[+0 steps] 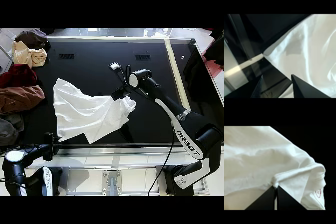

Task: Fold the shirts.

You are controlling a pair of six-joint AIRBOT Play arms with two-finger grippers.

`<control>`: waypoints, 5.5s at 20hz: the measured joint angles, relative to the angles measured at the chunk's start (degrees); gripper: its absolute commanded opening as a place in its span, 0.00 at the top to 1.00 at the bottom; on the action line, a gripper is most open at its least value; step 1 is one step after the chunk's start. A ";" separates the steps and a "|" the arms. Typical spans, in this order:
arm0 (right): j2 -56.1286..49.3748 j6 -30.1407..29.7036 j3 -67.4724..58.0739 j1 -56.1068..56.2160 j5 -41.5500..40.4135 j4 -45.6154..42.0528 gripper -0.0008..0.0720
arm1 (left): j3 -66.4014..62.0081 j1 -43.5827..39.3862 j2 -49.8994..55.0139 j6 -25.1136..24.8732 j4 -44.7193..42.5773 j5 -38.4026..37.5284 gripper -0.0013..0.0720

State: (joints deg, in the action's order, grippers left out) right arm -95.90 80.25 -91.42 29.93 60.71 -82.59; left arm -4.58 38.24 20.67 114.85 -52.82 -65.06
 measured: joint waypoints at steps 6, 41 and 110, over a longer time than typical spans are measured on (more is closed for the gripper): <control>0.02 0.00 -0.07 0.00 -0.24 0.15 0.97 | 0.68 0.00 2.40 0.66 -1.64 5.25 0.51; 53.90 9.53 -13.29 4.44 12.31 -16.22 0.98 | -85.35 8.90 14.84 -44.70 17.88 3.50 0.97; 26.67 -22.84 66.84 -42.14 -20.24 72.87 0.97 | -32.57 -7.85 47.12 -22.38 7.54 13.99 0.19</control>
State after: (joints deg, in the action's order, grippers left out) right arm -69.23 57.41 -24.58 -12.21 40.47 -9.72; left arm -37.15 30.39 67.79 92.47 -45.28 -51.07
